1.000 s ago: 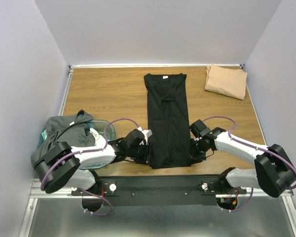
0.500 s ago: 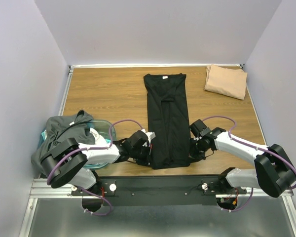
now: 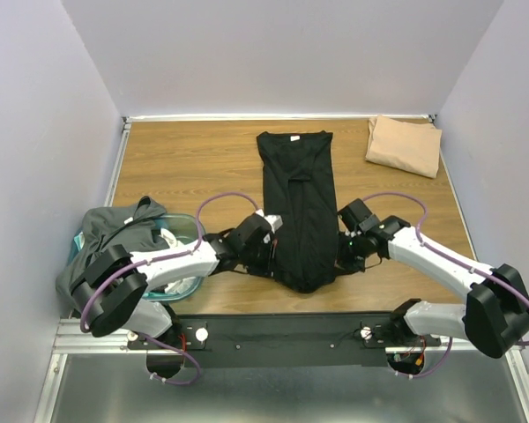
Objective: Fold and stack the t-shirts
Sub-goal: Fold the tshirt
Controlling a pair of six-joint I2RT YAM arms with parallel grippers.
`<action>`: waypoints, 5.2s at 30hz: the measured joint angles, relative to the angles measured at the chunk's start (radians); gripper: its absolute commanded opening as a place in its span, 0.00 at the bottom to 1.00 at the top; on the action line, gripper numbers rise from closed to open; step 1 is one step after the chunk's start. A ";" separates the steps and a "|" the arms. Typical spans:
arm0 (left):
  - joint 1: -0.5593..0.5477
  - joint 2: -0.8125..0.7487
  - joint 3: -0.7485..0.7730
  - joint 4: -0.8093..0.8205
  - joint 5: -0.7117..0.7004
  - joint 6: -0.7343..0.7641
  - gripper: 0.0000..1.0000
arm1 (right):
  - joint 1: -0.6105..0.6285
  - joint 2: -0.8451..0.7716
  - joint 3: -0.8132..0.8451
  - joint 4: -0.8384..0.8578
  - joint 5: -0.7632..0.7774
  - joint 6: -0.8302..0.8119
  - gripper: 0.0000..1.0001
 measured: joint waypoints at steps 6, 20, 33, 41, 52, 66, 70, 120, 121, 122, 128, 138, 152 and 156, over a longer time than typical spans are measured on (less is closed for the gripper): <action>0.093 0.000 0.072 -0.050 -0.024 0.066 0.00 | 0.000 0.020 0.130 -0.023 0.054 0.005 0.00; 0.227 0.136 0.208 -0.061 -0.020 0.189 0.00 | 0.000 0.299 0.382 -0.041 0.253 -0.041 0.00; 0.344 0.305 0.425 -0.079 -0.011 0.293 0.00 | -0.033 0.489 0.597 -0.039 0.362 -0.106 0.00; 0.394 0.428 0.580 -0.098 0.009 0.339 0.00 | -0.119 0.590 0.723 -0.024 0.380 -0.169 0.00; 0.462 0.594 0.816 -0.135 0.025 0.380 0.00 | -0.191 0.776 0.924 -0.002 0.380 -0.258 0.01; 0.499 0.746 0.942 -0.162 0.034 0.392 0.30 | -0.230 0.954 1.113 0.009 0.359 -0.332 0.17; 0.517 0.771 0.994 -0.181 0.027 0.393 0.52 | -0.240 0.996 1.173 0.006 0.340 -0.353 0.67; 0.408 0.443 0.418 0.060 0.119 0.302 0.57 | -0.286 0.568 0.458 0.222 0.093 -0.359 0.65; 0.405 0.443 0.415 0.059 0.116 0.300 0.57 | -0.286 0.568 0.454 0.223 0.093 -0.358 0.64; 0.404 0.443 0.411 0.058 0.112 0.297 0.57 | -0.286 0.568 0.449 0.227 0.093 -0.358 0.64; 0.403 0.443 0.404 0.045 0.101 0.286 0.58 | -0.286 0.570 0.445 0.246 0.093 -0.360 0.63; 0.393 0.444 0.405 0.042 0.090 0.284 0.52 | -0.286 0.582 0.445 0.266 0.087 -0.362 0.58; 0.372 0.473 0.416 0.031 0.090 0.300 0.00 | -0.287 0.591 0.427 0.287 0.035 -0.355 0.00; 0.372 0.473 0.439 -0.018 0.068 0.311 0.00 | -0.287 0.573 0.420 0.283 0.024 -0.351 0.00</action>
